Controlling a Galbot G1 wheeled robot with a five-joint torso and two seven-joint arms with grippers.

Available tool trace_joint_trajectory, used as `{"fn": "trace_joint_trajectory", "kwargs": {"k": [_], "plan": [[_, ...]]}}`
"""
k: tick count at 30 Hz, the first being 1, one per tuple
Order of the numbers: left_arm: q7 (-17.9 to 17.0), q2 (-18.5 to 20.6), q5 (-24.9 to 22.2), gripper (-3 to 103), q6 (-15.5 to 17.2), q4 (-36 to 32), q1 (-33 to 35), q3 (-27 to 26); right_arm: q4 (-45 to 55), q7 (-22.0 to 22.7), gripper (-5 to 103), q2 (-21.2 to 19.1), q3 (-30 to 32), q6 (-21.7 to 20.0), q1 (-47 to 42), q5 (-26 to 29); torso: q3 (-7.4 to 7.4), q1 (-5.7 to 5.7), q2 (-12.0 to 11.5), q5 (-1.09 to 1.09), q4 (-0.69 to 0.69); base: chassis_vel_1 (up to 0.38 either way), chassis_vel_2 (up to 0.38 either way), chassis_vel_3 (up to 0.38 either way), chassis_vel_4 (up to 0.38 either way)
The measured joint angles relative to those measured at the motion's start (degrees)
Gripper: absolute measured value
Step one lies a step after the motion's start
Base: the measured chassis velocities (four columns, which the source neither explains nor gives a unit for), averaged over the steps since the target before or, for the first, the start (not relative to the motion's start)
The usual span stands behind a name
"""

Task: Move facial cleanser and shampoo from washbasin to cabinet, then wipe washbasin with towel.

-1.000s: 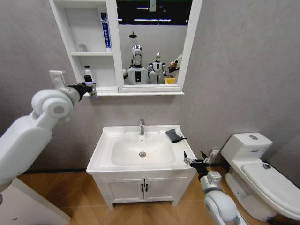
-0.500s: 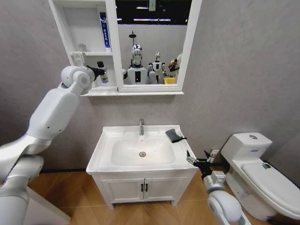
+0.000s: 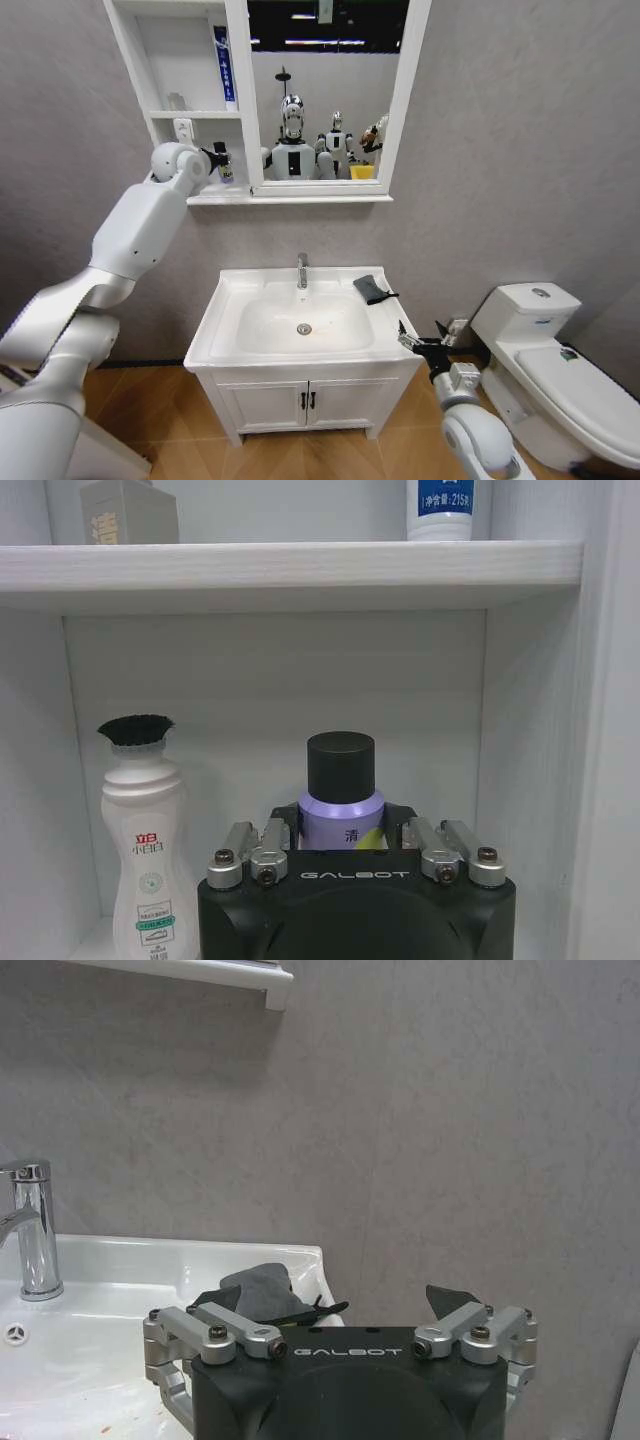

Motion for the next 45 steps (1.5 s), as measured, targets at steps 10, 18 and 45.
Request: {"fn": "trace_joint_trajectory", "kwargs": {"k": [10, 18, 45], "plan": [[0.1, -0.9, 0.7, 43, 0.1, 1.9, -0.7, -0.1, -0.3, 0.0, 100, -0.6, -0.2, 0.0, 0.8, 0.4, 0.00, 0.00, 0.0, 0.00, 0.00, 0.000, 0.000, 0.000, 0.000], [-0.1, -1.4, 1.1, 43, 0.0, 2.1, -0.3, -0.2, -0.3, 0.1, 100, -0.8, 0.3, 0.0, 0.6, 0.9, 0.00, -0.01, 0.0, 0.01, -0.01, 0.000, 0.000, 0.000, 0.000], [-3.8, 1.5, -1.3, 100, 0.4, -4.1, 1.0, -1.5, 1.3, 0.1, 100, -1.8, 1.3, 0.1, 0.1, 2.3, 0.00, 0.00, 0.0, 0.00, -0.01, 0.000, 0.000, 0.000, 0.000]]}}
